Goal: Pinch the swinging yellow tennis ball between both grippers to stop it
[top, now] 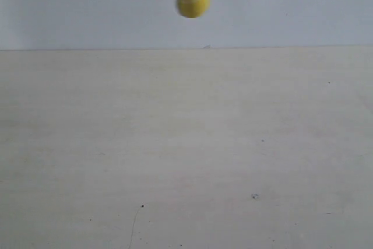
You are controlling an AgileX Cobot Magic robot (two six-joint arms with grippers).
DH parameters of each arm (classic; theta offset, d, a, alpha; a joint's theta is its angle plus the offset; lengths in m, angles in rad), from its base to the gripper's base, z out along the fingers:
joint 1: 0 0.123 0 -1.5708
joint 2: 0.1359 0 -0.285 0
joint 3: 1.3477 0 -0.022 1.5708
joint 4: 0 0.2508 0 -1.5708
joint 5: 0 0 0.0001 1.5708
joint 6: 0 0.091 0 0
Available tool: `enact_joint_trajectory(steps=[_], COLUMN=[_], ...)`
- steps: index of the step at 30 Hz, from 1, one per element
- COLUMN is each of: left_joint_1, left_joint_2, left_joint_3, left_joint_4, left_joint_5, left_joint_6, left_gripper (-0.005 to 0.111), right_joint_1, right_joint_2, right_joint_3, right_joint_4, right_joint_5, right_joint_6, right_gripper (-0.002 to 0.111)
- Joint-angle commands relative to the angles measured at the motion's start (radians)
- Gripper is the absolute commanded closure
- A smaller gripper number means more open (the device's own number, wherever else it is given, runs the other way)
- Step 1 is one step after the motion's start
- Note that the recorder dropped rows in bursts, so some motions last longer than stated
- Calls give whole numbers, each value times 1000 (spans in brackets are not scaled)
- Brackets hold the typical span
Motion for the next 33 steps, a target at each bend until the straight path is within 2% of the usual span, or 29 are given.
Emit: enact_joint_trajectory(steps=[1,3,5,6,8,13,16,20,23,25,27,33], left_joint_1=[2,2,2,2,2,2,2,2,2,2,2,2], left_joint_2=[-3,-3,-3,-3,22,210,360,513,618,675,731,869], left_joint_3=[3,3,3,3,-31,-172,-315,-417,-436,-437,-437,-437], left_joint_4=[-13,1,100,153,162,162,201,467,791,905,971,1050], left_joint_5=[-141,-204,-264,-330,-363,-409,-374,-274,-314,-334,-314,-308], left_joint_6=[-60,-161,-161,-169,-181,-236,-286,-535,-758,-848,-882,-884], left_gripper=[102,102,102,102,102,102,102,102,102,102,102,102], right_joint_1=[2,2,2,2,2,2,2,2,2,2,2,2], right_joint_2=[-5,-5,-5,-5,-5,132,293,466,573,641,708,898], right_joint_3=[0,0,0,0,-4,-199,-351,-468,-475,-465,-452,-420], right_joint_4=[5,-4,-36,-67,-75,-117,-279,-494,-623,-696,-774,-1023], right_joint_5=[-33,-58,-113,-196,-273,-302,-257,-93,-78,-92,-112,-226], right_joint_6=[68,66,66,66,78,142,220,396,468,504,538,631], right_gripper=[108,108,108,108,108,108,108,108,108,108,108,108])
